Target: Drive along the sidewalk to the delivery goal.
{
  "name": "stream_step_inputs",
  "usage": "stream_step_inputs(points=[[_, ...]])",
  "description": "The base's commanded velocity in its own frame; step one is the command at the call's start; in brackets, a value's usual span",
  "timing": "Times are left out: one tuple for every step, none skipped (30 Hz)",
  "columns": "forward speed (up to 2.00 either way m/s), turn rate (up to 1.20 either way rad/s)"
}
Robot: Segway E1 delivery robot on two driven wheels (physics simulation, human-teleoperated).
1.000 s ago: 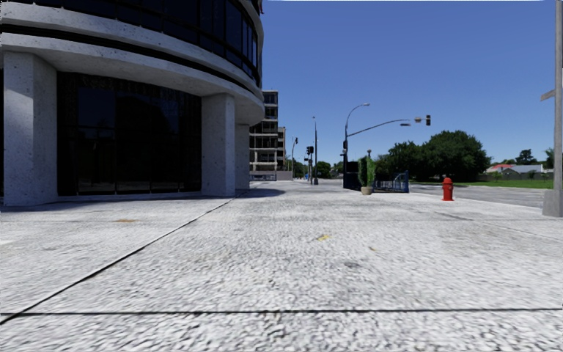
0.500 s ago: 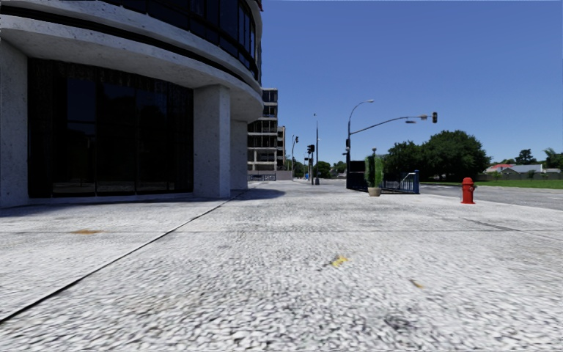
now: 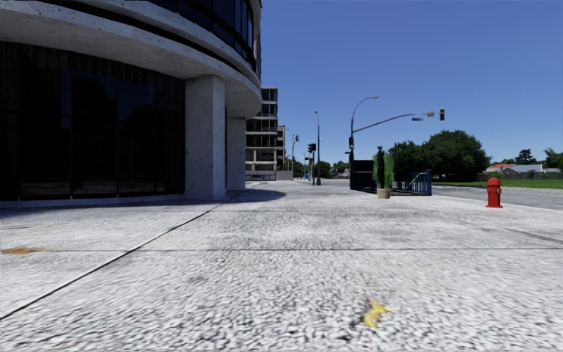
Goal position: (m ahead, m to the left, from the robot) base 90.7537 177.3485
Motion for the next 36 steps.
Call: stream_step_inputs(points=[[1.96,0.00],[1.96,0.00],[1.96,0.00],[1.96,0.00],[1.96,0.00],[1.96,0.00],[1.96,0.00],[1.96,0.00],[1.95,0.00],[1.95,0.00],[1.95,0.00],[1.95,0.00],[1.94,0.00],[1.94,0.00],[1.94,0.00],[1.94,0.00],[1.94,0.00],[1.94,0.00],[1.94,0.00],[1.94,0.00],[1.94,0.00],[1.94,0.00],[1.94,0.00],[1.94,0.00],[1.94,0.00],[1.94,0.00],[1.94,0.00],[1.94,0.00],[1.94,0.00],[1.94,0.00],[1.94,0.00],[1.94,0.00],[1.94,0.00],[1.94,0.00],[1.94,0.00],[1.94,0.00]])
